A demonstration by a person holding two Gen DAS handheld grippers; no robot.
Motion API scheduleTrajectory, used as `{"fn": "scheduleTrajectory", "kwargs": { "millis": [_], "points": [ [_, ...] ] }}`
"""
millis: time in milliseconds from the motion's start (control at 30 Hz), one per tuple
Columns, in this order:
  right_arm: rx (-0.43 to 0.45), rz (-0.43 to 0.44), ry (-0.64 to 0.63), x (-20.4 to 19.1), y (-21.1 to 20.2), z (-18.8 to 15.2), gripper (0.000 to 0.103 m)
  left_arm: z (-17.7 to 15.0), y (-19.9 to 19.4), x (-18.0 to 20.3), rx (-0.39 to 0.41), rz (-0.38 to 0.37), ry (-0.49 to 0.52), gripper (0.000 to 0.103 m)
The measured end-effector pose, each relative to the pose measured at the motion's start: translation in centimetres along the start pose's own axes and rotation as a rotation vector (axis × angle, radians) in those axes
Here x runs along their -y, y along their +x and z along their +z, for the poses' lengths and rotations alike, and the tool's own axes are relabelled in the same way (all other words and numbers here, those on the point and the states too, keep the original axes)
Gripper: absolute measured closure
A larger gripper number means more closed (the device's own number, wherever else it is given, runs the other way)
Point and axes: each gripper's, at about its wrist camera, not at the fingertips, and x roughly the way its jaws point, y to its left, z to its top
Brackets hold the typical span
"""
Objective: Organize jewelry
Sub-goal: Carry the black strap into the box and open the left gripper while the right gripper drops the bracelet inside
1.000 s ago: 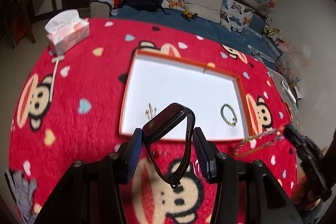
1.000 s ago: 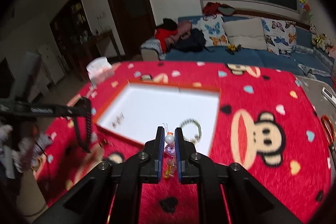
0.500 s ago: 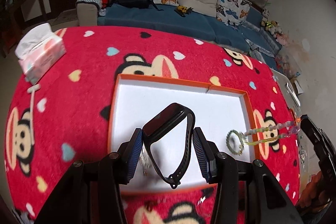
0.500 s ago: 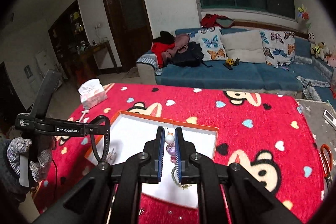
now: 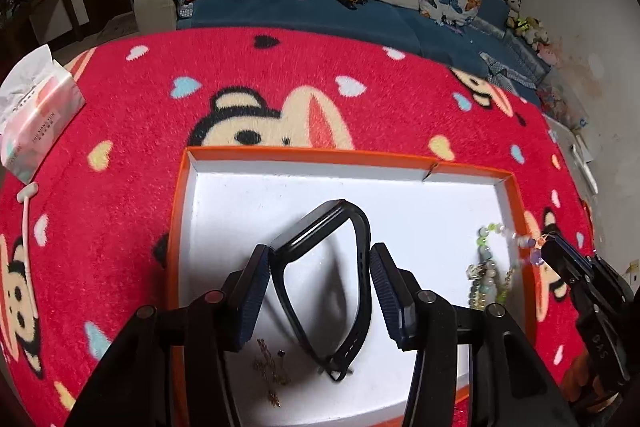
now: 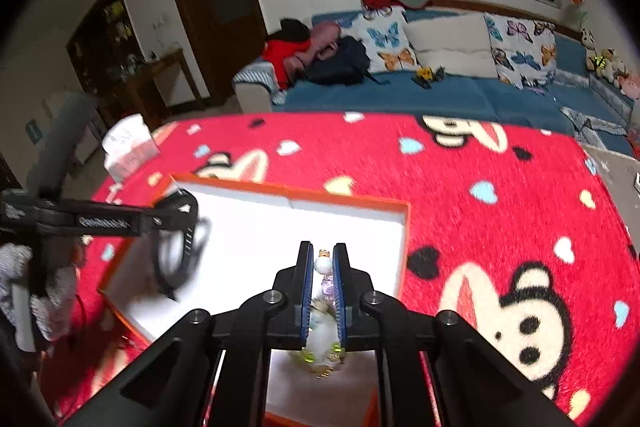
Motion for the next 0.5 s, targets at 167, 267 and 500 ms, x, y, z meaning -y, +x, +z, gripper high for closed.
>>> {"fn": "scheduleTrajectory", "kwargs": {
  "millis": [167, 267, 500],
  "points": [
    [-0.05, -0.027, -0.013, 0.0, 1.3, -1.1, 0.091, -0.5, 2.1, 0.0, -0.04, 0.03, 0.011, 0.046],
    [-0.071, -0.037, -0.02, -0.3, 1.9, -1.6, 0.091, -0.5, 2.6, -0.2, -0.036, 0.019, 0.005, 0.041],
    [-0.095, -0.035, -0.023, -0.7, 2.2, -2.1, 0.091, -0.3, 2.8, -0.1, -0.049, 0.013, -0.004, 0.04]
  ]
}}
